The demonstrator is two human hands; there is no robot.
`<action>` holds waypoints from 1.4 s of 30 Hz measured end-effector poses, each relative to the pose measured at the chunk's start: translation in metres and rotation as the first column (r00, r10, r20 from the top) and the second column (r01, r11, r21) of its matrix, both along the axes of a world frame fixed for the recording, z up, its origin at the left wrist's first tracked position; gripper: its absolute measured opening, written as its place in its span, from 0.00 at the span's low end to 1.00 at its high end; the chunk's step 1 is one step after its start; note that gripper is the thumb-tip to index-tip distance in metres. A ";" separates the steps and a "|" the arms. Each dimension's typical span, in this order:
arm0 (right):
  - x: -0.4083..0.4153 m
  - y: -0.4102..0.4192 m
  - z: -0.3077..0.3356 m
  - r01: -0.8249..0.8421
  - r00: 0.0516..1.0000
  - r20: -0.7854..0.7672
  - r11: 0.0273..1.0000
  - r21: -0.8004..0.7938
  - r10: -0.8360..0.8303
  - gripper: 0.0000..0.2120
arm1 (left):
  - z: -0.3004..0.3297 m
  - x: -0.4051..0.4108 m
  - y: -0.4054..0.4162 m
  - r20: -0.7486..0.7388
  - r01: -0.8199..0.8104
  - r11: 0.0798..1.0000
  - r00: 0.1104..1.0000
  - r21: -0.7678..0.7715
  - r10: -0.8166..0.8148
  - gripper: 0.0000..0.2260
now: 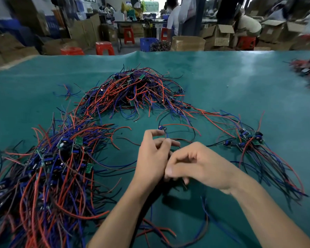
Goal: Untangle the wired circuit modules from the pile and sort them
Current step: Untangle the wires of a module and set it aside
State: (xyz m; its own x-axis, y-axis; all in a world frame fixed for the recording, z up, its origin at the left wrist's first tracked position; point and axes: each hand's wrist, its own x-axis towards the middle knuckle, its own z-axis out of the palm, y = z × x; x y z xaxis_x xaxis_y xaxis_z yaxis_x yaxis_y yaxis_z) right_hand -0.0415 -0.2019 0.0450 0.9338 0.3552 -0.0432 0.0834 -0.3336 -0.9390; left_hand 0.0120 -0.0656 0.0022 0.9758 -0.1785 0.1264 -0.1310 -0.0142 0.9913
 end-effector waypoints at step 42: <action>0.020 -0.029 -0.013 0.608 0.732 0.092 0.708 0.360 -0.675 0.06 | 0.005 -0.006 -0.003 -0.019 0.212 0.970 0.977 0.116 -0.211 0.16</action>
